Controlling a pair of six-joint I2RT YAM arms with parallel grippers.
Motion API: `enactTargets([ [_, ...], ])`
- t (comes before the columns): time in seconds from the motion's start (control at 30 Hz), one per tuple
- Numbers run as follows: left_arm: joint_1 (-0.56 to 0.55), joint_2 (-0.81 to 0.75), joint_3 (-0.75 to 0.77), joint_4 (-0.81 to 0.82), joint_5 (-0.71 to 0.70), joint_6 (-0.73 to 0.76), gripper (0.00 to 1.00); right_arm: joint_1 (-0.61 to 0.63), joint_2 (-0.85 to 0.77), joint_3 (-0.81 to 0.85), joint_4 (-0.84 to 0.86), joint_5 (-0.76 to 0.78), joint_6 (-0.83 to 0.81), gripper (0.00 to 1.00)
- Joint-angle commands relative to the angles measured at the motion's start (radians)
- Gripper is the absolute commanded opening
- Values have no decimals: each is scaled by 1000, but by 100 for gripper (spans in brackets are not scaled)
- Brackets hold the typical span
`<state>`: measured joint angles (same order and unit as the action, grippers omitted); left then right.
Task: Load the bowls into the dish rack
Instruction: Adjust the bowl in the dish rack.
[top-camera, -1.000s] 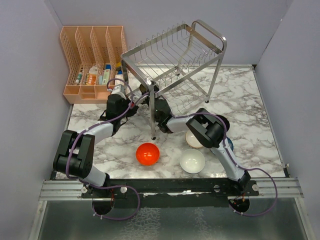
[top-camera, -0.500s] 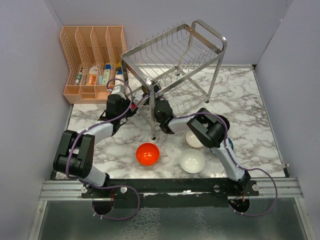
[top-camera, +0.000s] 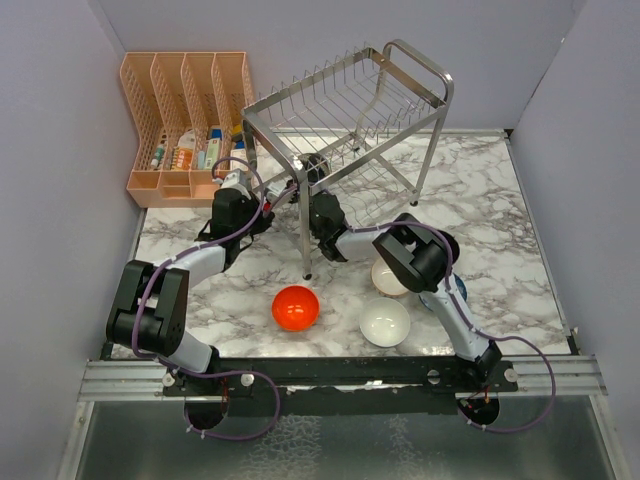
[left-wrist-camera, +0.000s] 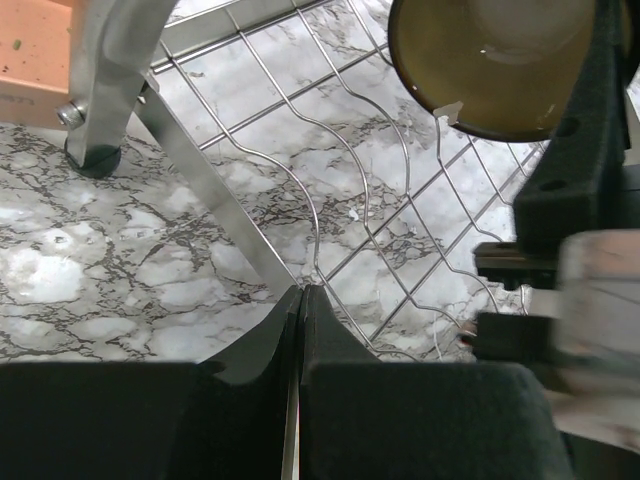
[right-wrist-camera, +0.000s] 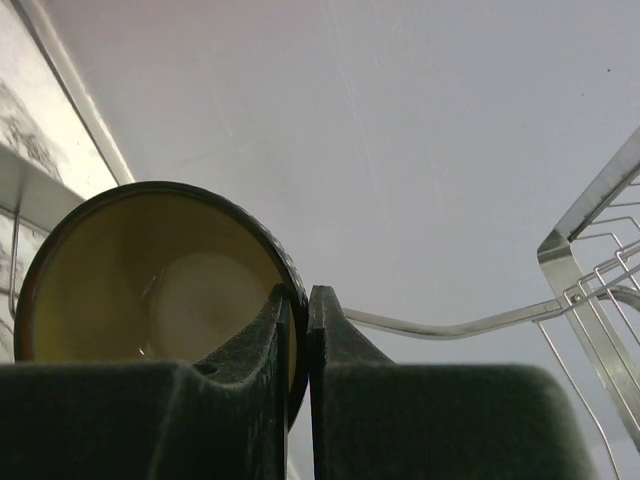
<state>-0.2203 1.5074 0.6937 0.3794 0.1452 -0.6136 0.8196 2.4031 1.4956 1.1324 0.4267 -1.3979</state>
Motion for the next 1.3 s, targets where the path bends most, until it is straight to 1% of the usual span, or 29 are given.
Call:
enactTargets([
  [0.0,-13,-21,17,39,20,14,0,1,11,18,-6,1,-80,1],
  [0.1,-12,-21,18,42,21,13,0,1,3,-7,-50,-7,-57,1],
  [0.23,-13,-20,18,44,24,14,0,4,1,-43,-57,-17,-47,1],
  [0.33,-13,-15,19,46,24,12,0,12,-22,-76,-92,-50,-8,1],
  [0.53,-11,-9,23,49,25,11,0,20,-33,-74,-123,-69,19,2],
  [0.6,-11,-8,24,49,27,11,0,23,-29,-66,-128,-72,16,5],
  [0.7,-10,-7,25,50,30,11,0,29,-21,-49,-143,-71,11,6],
  [0.83,-9,-7,24,53,34,9,0,34,-23,-39,-152,-72,18,11],
  [0.93,-10,-7,23,56,36,7,0,36,-31,-43,-156,-78,25,19],
  [1.0,-10,-7,23,56,37,6,0,37,-35,-49,-143,-82,26,22],
  [1.07,-10,-7,23,56,37,6,0,38,-38,-51,-119,-76,21,31],
  [1.13,-9,-6,25,58,37,6,0,36,-39,-56,-86,-72,13,38],
  [1.2,-10,-5,26,56,36,5,0,36,-44,-64,-58,-72,12,48],
  [1.27,-10,-3,27,56,37,4,0,36,-49,-70,-49,-77,15,54],
])
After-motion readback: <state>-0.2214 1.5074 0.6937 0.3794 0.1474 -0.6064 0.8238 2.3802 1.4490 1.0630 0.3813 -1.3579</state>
